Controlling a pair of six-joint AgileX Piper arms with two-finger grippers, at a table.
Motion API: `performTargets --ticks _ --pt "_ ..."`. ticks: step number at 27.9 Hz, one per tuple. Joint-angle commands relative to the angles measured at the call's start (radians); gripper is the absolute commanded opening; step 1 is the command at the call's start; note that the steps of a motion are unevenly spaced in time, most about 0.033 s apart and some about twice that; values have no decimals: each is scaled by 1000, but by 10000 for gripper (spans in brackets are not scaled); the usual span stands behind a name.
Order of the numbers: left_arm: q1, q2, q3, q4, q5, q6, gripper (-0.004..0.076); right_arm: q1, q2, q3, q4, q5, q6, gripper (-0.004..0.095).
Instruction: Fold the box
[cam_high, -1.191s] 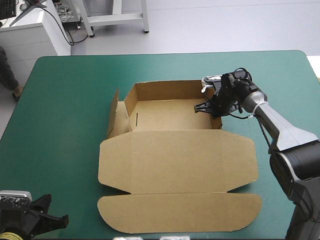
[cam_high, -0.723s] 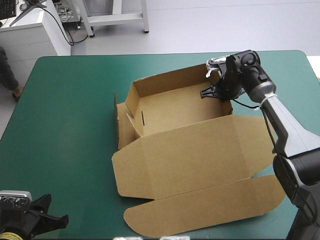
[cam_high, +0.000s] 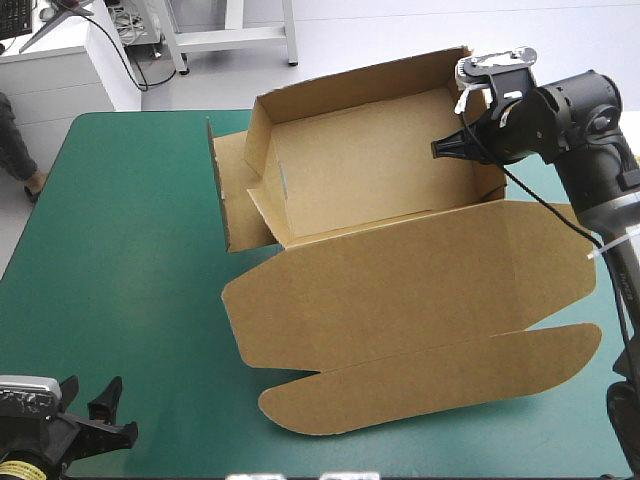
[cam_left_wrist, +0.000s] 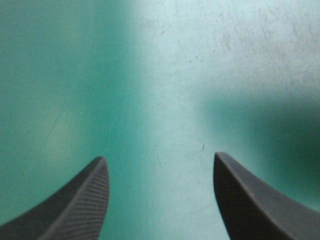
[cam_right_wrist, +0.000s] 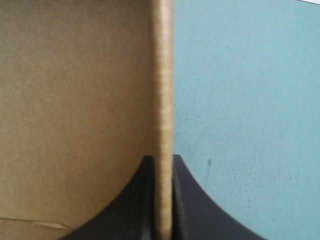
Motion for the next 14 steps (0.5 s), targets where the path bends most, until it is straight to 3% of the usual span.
performTargets --ticks 1,10,14 --pt "0 18 -23 -62 -148 0 516 -6 -51 -33 -8 4 -2 -19" --pt "0 23 -24 -152 -191 7 512 -6 -51 -33 -8 4 -10 -19" --pt "0 109 -38 -128 -240 5 512 -6 -51 -33 -8 4 -12 -19"
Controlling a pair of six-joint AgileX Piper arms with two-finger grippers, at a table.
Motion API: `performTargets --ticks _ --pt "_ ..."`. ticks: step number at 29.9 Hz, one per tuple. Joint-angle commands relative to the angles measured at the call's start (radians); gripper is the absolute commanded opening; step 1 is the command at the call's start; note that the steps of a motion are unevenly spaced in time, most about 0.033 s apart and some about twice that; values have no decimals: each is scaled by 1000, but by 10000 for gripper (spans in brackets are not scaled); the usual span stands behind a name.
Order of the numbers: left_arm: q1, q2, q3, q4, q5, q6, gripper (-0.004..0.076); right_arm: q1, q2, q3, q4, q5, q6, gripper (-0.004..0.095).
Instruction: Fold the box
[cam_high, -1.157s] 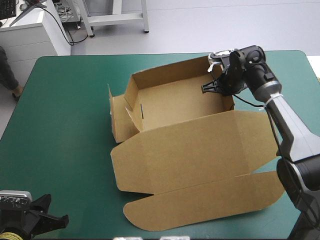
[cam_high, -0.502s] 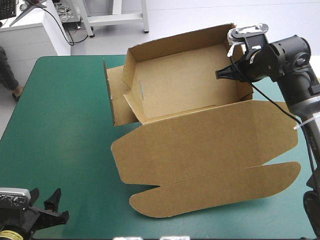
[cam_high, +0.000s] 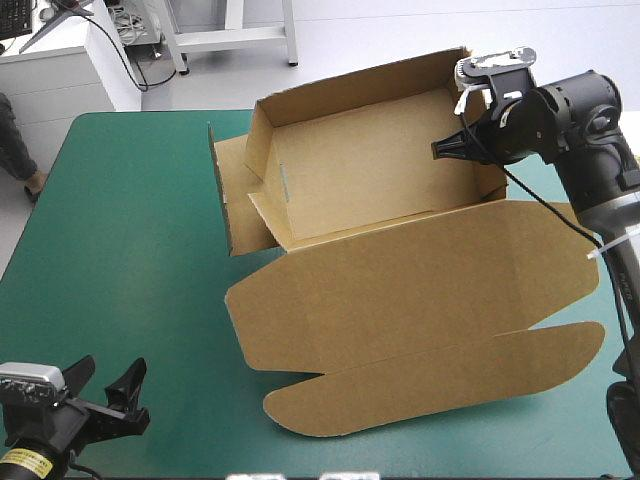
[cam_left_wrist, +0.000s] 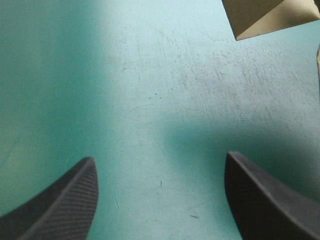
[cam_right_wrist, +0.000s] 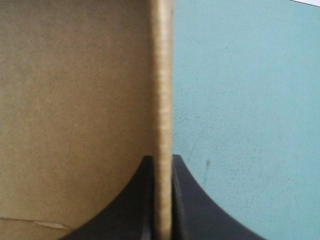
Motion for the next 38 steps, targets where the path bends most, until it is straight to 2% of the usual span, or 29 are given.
performTargets --ticks 1,14,22,25,32,38 --pt "0 103 -52 11 -101 -3 512 -6 -51 -33 -6 4 -4 -19" --pt "0 712 -444 103 -121 -56 499 -6 -51 -33 -4 4 -7 -19" --pt "114 1030 -598 9 -129 -9 452 -6 -51 -33 -2 4 -10 -19" --pt "185 1114 -614 -164 -149 119 452 -6 -51 -33 -2 4 -10 -19" --pt "274 1280 -614 -722 -204 577 452 -6 -51 -33 -2 4 -10 -19" --pt "275 1413 -614 -1086 -163 828 452 -6 -51 -33 -2 4 -10 -19"
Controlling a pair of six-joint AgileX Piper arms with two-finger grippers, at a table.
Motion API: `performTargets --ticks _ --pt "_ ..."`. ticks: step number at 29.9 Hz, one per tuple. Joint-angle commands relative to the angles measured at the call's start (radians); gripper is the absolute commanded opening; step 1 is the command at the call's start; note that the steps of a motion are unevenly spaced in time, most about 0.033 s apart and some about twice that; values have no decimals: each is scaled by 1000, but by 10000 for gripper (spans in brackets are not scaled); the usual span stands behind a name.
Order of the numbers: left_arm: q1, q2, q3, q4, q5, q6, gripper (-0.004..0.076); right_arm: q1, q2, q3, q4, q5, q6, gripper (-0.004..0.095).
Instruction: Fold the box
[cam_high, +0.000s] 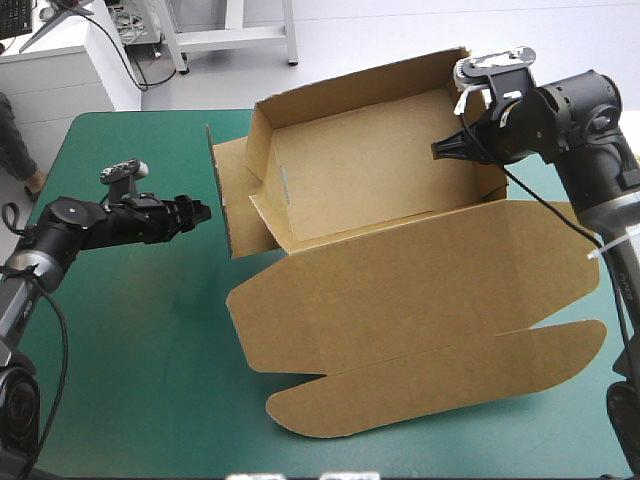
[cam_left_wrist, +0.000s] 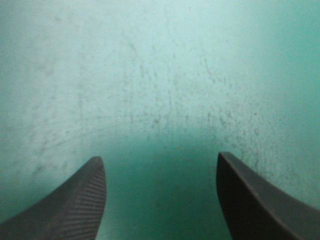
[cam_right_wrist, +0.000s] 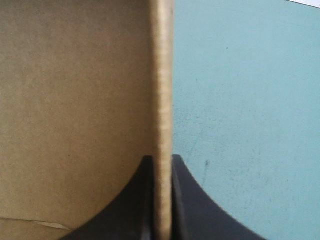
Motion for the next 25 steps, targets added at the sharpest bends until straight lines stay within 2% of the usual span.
performTargets --ticks 1,6,11,18,25 --pt "3 26 -35 -252 15 138 452 -6 -51 -33 -3 4 1 -19" --pt "3 94 -35 -465 116 262 452 -6 -51 -33 -11 4 -4 -19" --pt "-11 94 -35 -634 221 360 452 -6 -51 -33 -9 -22 -8 -19" --pt "-69 91 -35 -679 319 386 452 -6 -40 -33 -10 -49 -8 -19" --pt "-87 15 -35 -683 353 386 452 -6 13 -33 -10 -59 -8 -19"
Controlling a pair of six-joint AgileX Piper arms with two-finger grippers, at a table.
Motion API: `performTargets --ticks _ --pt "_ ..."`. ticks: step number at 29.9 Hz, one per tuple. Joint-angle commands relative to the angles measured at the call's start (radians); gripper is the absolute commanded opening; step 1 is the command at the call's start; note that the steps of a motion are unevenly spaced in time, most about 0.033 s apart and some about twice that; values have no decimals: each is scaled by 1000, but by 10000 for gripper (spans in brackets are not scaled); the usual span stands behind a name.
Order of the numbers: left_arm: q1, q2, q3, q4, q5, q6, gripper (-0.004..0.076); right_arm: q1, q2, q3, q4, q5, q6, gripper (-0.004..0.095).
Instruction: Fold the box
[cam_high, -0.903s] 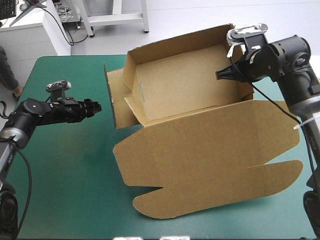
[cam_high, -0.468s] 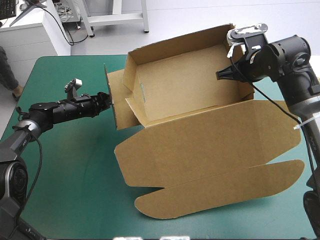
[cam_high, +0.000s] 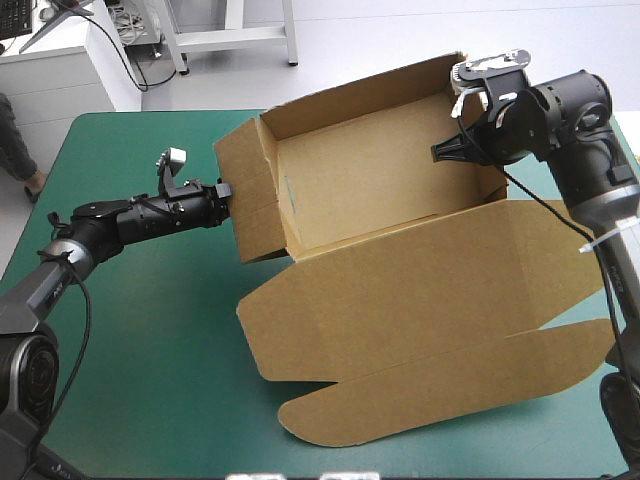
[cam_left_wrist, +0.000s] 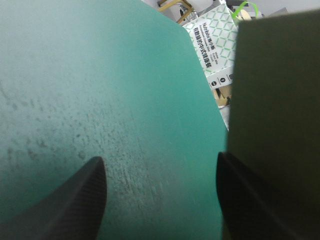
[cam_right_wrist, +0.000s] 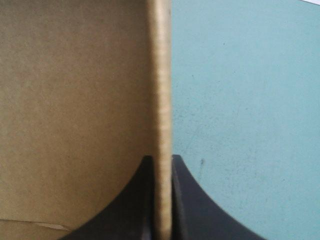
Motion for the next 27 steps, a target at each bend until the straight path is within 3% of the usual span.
performTargets --ticks 1,8,17,23,27 --pt "-6 -99 -32 -70 60 5 452 -6 -11 -33 5 -59 7 -19" --pt "-6 -171 -32 -86 56 8 452 -6 24 -33 13 -68 7 -19" --pt "-6 -174 -32 -190 151 20 452 -6 35 -33 16 -72 7 -19" --pt "-8 -176 -49 -95 139 -18 452 -4 35 -33 62 -81 7 -19" --pt "-40 -184 -121 107 51 -176 438 -1 35 -33 109 -106 7 -19"
